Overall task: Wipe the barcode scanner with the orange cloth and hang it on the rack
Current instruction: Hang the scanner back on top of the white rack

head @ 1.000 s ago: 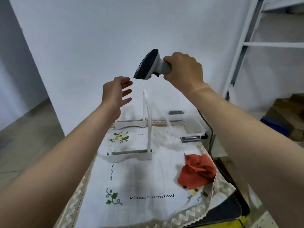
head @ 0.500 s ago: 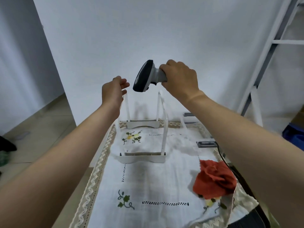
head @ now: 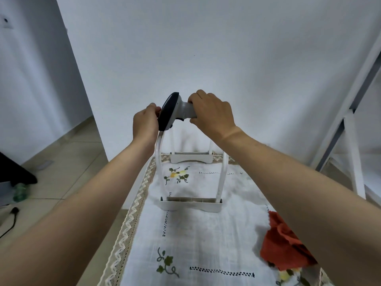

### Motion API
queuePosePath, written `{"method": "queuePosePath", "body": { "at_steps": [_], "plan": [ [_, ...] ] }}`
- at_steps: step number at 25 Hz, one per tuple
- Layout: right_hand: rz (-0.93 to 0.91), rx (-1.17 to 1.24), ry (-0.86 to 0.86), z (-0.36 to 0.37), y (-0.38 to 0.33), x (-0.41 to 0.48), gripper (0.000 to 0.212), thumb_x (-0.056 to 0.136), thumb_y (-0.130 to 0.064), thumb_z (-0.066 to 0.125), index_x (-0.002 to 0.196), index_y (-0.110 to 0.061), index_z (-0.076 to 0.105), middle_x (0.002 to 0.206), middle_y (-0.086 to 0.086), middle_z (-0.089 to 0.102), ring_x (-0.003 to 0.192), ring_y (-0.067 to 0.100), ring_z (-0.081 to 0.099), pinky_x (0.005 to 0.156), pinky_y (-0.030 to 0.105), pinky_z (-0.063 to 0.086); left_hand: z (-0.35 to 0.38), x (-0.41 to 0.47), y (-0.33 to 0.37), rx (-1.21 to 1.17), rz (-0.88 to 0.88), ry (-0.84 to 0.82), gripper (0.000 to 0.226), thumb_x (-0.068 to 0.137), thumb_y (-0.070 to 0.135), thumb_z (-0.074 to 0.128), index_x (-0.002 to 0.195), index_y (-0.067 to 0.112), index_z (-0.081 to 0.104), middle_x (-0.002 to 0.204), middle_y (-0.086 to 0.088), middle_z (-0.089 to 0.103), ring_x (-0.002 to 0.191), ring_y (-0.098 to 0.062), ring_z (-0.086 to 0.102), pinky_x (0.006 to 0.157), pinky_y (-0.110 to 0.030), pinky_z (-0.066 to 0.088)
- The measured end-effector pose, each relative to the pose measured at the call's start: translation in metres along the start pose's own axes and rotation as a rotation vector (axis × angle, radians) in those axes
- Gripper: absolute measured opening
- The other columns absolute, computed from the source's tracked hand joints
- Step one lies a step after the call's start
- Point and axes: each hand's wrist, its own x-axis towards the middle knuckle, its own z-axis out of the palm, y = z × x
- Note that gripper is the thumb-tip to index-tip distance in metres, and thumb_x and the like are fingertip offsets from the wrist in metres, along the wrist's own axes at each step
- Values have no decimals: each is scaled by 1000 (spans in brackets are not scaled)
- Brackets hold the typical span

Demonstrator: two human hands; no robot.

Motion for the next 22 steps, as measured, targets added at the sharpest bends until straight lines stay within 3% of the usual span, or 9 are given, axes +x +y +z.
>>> {"method": "queuePosePath", "body": {
  "at_steps": [2,6,12,18,22],
  "plan": [
    [-2,9,-19,6,-1,1,41,91,-29,74,125,-19,55,121,-1,57,102,25,59,62,34,38,0,2,-4,8,-7,-1,30,101,33,44,99,16,68,89,7,70,71,-9,63,63,-23,39],
    [-3,17,-38,16,-4,0,42,90,-30,76,124,-19,54,119,-1,56,100,24,58,60,34,35,-1,7,-10,29,-23,-17,24,99,34,46,91,19,62,94,2,65,81,-20,57,66,-30,37],
    [17,63,-65,26,-6,0,42,89,-31,77,122,-18,53,118,-1,56,98,25,59,60,34,33,-1,13,-15,63,-7,-34,18,94,39,46,91,22,52,93,3,56,82,-19,50,68,-36,33],
    [30,135,-110,28,-2,-2,45,89,-31,77,124,-20,51,117,-1,60,98,26,58,65,35,36,1,14,-16,90,17,-21,21,98,39,47,84,23,52,95,2,59,81,-20,54,69,-33,37],
    [36,157,-157,25,1,-1,50,87,-34,78,129,-23,52,119,-2,63,102,27,59,69,36,38,8,10,-9,94,61,-5,23,102,37,46,84,27,56,87,12,59,73,-14,63,64,-23,43]
  ]
}}
